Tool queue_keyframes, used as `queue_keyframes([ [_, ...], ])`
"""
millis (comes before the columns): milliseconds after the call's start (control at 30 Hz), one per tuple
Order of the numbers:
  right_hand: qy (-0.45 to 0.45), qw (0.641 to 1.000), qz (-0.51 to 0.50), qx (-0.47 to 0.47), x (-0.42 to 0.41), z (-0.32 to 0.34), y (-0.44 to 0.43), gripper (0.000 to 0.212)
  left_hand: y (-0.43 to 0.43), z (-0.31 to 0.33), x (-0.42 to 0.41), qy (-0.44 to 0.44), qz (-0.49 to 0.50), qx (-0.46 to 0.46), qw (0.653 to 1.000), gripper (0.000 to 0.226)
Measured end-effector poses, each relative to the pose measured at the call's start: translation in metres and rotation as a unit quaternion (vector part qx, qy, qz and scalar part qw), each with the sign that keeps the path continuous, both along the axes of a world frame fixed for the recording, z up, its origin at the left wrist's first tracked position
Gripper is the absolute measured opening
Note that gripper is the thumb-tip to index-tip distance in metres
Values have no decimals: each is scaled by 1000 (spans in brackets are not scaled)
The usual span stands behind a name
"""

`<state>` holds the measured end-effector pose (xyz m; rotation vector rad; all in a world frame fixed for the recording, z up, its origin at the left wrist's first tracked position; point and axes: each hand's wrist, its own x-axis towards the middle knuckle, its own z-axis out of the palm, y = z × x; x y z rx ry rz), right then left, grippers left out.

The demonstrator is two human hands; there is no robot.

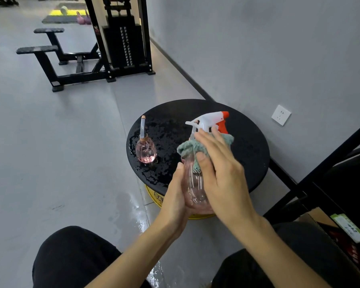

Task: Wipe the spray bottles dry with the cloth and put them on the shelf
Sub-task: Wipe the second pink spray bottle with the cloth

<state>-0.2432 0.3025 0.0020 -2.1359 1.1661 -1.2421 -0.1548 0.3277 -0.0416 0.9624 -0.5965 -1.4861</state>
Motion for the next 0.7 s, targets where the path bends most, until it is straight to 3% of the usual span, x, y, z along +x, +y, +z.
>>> queue_keyframes([
  [100,-1,999,4,-53,1,19,-13,37,0,-1,-1,24,-7,9,1000,56],
  [233,38,994,2,-103,5,39,-32,40,2,1,1,7,-25,15,1000,51],
  [333,136,989,7,-54,6,44,-44,44,3,1,2,-7,-39,21,999,60],
  [433,276,961,-17,-13,0,42,-49,53,2,4,3,-2,-27,18,999,57],
  [567,309,951,-7,-25,-5,41,-40,59,4,3,4,13,-36,16,999,57],
  [700,338,939,54,42,-11,38,-29,60,5,2,4,4,-53,7,999,56],
])
